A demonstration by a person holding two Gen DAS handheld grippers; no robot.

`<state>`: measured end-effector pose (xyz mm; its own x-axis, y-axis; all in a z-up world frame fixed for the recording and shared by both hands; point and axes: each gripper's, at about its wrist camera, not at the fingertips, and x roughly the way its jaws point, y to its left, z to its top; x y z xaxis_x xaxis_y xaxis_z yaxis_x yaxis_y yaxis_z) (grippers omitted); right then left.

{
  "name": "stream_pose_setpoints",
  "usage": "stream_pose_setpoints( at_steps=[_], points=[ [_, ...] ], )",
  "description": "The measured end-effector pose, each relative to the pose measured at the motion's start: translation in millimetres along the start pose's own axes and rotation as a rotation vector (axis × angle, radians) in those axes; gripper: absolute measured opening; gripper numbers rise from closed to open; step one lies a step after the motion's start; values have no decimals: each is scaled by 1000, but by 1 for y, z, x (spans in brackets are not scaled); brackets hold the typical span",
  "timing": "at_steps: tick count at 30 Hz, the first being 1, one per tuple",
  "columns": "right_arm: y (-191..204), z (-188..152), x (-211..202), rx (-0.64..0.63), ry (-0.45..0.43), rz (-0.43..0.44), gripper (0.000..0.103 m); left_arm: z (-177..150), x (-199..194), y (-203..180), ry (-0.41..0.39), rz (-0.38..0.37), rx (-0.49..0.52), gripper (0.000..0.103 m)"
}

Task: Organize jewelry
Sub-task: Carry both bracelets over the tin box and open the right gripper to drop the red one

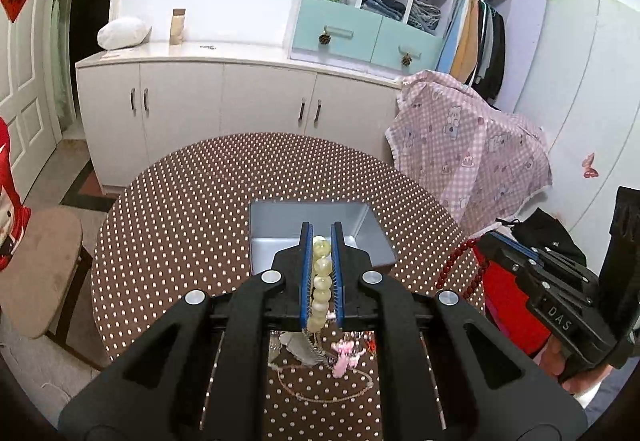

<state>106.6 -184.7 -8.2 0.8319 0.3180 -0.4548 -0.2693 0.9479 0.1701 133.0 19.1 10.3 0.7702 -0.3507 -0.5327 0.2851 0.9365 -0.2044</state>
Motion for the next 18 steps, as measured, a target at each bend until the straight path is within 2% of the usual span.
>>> stream_pose_setpoints(
  at_steps=[5,12,18],
  points=[
    [3,8,1,-14,-11,5,6,12,-9,-3,-31,-18,6,9],
    [10,18,0,-36,-28,18,6,29,-34,-16,-119,-26,53,9],
    [17,32,0,-56,-45,37,6,42,-41,-19,-144,-31,54,9]
  ],
)
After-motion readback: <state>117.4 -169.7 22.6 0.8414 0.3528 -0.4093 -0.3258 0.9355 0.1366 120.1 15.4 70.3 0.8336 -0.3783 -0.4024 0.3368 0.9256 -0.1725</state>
